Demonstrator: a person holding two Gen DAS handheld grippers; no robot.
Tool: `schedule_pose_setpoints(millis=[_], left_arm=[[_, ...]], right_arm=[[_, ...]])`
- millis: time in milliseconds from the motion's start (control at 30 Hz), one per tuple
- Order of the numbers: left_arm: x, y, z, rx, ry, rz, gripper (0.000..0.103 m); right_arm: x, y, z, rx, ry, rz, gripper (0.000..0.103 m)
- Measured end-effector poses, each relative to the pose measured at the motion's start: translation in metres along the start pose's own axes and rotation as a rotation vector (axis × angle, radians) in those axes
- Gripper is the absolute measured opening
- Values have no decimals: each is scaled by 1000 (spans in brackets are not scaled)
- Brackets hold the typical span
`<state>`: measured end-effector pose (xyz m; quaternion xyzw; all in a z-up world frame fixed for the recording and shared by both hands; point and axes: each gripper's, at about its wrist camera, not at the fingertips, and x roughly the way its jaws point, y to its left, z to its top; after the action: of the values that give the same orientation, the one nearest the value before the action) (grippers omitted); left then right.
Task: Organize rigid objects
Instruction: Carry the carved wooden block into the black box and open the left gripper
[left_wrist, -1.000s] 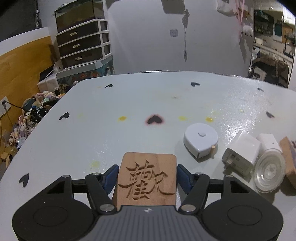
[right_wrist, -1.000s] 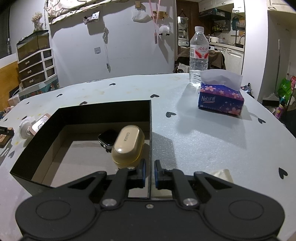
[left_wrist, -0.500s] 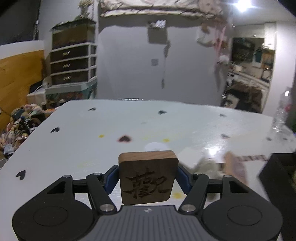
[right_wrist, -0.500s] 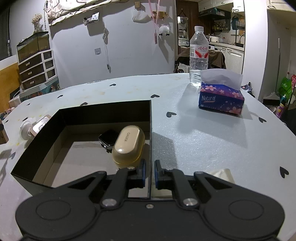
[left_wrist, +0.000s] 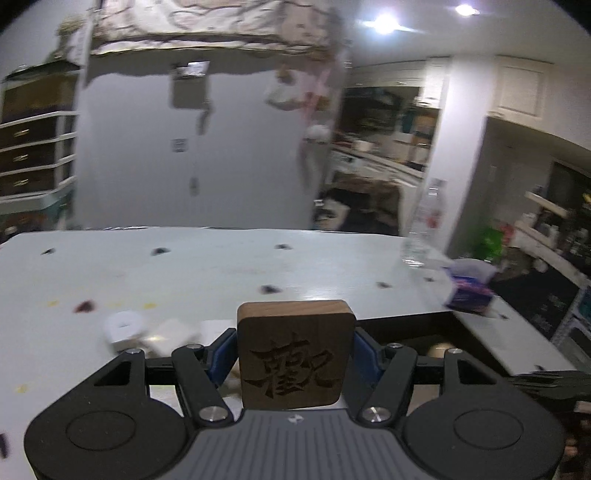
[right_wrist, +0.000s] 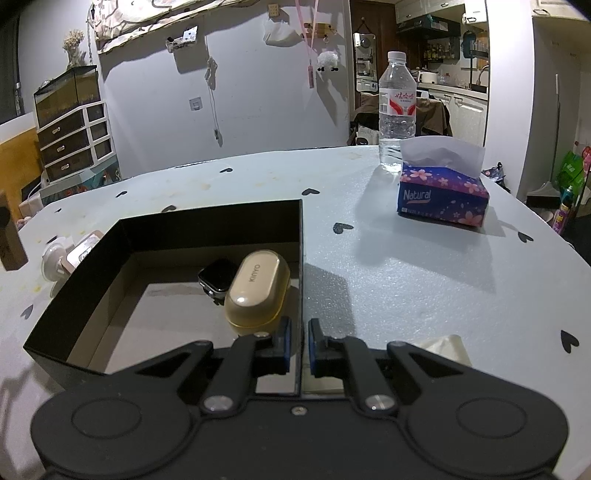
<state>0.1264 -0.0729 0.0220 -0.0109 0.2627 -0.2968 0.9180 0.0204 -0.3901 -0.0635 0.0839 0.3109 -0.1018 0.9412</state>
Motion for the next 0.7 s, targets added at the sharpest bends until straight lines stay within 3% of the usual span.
schedule_pose_setpoints(millis=[200,367,500,600,700], left_arm=[[13,-44,1,40,32,-122,66],[38,-76,-4,57,120,-193,66],[65,-95,-11,88,189,-195,66],[84,-97,-19,57,259,-189,66],[101,-99,-27,49,324,-149,66]], right_arm=[[0,0,0,1,-1,2,10],[0,-1,0,2,-1,2,10],[0,-1,0,2,-1,2,10],[0,-1,0,1,-1,3,10],[0,-1,0,4,-2,8,10]])
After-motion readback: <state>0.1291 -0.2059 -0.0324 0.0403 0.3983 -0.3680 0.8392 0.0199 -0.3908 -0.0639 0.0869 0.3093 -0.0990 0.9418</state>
